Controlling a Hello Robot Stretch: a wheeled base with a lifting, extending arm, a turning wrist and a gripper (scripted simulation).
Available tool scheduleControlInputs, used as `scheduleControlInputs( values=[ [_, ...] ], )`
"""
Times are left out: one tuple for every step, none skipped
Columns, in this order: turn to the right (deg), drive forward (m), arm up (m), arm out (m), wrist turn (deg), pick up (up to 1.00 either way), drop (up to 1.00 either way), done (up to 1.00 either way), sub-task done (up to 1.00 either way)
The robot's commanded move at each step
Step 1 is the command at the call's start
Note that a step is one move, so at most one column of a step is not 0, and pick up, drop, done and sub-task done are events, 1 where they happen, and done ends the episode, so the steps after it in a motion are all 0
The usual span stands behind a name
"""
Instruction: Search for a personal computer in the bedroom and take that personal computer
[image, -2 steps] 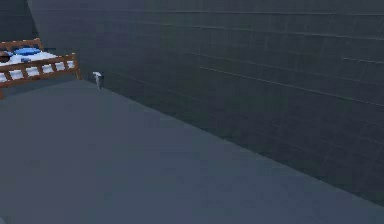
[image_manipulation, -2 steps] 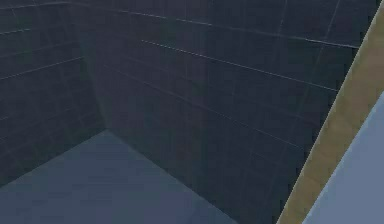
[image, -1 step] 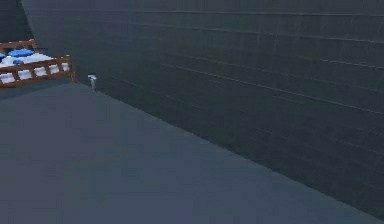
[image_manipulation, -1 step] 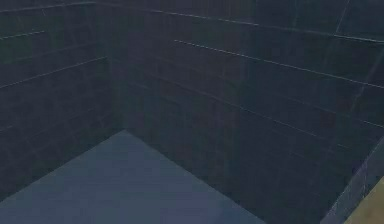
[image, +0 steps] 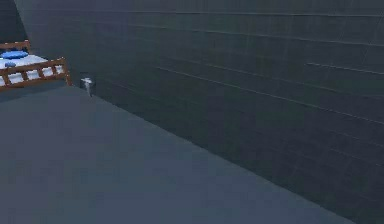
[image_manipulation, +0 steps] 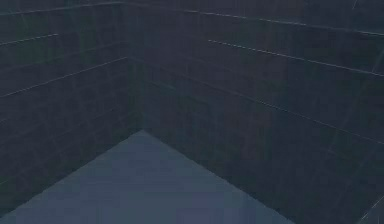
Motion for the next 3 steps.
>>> scheduleControlInputs(
  values=[
    [45.0,0.0,0.0,0.0,0.0,0.0,0.0,0.0,0.0],
    [45.0,0.0,0.0,0.0,0.0,0.0,0.0,0.0,0.0],
    [9.0,0.0,0.0,0.0,0.0,0.0,0.0,0.0,0.0]
  ],
)
